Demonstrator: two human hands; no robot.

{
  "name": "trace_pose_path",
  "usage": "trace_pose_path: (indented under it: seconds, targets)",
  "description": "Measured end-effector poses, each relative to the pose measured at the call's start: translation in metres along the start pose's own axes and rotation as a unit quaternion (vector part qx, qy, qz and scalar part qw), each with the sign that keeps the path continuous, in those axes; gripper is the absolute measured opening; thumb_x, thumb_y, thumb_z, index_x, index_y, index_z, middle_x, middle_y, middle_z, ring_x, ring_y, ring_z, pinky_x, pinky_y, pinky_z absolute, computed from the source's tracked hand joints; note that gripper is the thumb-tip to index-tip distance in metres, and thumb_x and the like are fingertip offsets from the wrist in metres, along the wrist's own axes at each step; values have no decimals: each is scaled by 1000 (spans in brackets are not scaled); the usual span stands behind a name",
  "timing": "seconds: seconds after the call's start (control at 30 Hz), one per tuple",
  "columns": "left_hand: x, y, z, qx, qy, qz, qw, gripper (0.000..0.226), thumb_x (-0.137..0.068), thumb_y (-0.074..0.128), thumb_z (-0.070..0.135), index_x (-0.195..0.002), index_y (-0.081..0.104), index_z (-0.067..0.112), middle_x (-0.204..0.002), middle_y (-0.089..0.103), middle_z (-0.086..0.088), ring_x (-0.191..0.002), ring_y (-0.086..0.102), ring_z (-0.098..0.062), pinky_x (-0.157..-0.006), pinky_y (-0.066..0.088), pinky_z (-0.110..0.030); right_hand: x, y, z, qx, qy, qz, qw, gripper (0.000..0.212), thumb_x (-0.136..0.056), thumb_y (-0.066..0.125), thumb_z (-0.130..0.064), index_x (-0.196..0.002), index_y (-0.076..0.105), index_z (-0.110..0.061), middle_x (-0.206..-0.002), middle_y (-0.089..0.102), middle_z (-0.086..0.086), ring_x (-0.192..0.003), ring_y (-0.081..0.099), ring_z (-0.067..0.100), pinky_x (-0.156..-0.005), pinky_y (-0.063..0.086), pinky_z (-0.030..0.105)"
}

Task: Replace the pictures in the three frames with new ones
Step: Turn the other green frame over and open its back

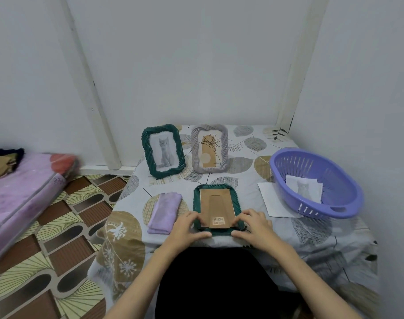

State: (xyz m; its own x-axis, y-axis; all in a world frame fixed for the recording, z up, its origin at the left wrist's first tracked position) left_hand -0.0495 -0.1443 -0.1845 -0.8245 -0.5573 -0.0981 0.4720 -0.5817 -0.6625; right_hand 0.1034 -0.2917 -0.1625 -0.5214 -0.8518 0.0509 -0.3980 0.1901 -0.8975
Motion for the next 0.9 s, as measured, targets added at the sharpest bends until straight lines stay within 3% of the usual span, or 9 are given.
trace_pose_path:
  seconds: [0.07,0.17,0.4,0.5,0.63,0.8,0.9]
  targets:
    - [-5,-2,5,18,-37,31,999,24,-79,68,36,-94,61,19,-108,59,-2,-105,52,-16,-89,38,-23,-4,-1,-6,-4,24,12,1000,38,-82,54,-56,-110,59,-32,-123,45,-3,-120,34,20,-96,29,37]
    - [-15,1,10,-32,-107,52,992,34,-88,52,46,-102,67,18,-136,47,-4,-130,38,-19,-106,28,-34,-9,4,-19,-20,48,54,997,42,-82,51,-59,-110,63,-29,-121,46,0,-119,35,21,-97,29,37]
    - [-8,6,24,-12,-127,47,991,37,-66,78,44,-94,66,24,-147,31,1,-137,22,-17,-109,20,-35,-6,12,-19,-135,85,94,983,33,-71,71,-49,-95,68,-26,-113,53,-2,-116,42,19,-97,33,33]
    - [-6,3,27,17,-104,58,993,28,-62,82,38,-76,59,29,-144,36,2,-134,27,-16,-107,21,-29,-4,10,-16,-155,79,92,980,33,-68,74,-48,-92,68,-27,-112,54,-4,-114,44,17,-97,35,33]
    - [-9,0,31,70,-70,98,990,27,-63,83,30,-62,55,29,-130,46,3,-116,36,-4,-92,22,-13,-2,1,-17,-172,66,92,979,33,-66,76,-50,-89,68,-28,-115,55,-9,-114,42,15,-98,36,36]
    - [-15,1,29,152,-77,110,979,21,-62,84,21,-64,63,18,-117,49,2,-116,45,-6,-92,31,-16,-1,-3,-18,-219,49,95,970,25,-61,80,-46,-70,58,-40,-104,57,-10,-113,50,18,-99,40,42]
    - [-19,0,30,188,-94,108,972,29,-60,85,17,-82,66,18,-109,54,0,-92,50,-6,-76,39,-13,-2,-2,-16,-246,43,96,963,27,-58,82,-44,-65,56,-44,-99,56,-12,-111,53,21,-98,41,45]
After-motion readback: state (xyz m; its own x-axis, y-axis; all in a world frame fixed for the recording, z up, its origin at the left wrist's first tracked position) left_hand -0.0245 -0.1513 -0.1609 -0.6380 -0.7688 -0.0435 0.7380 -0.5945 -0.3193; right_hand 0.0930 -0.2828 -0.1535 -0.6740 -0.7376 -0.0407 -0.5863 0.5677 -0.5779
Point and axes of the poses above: each hand's wrist, its own x-axis away from the middle knuckle, its own y-axis out of the palm, z = x × y, the point moved 3 cm from there along -x, towards the middle knuckle
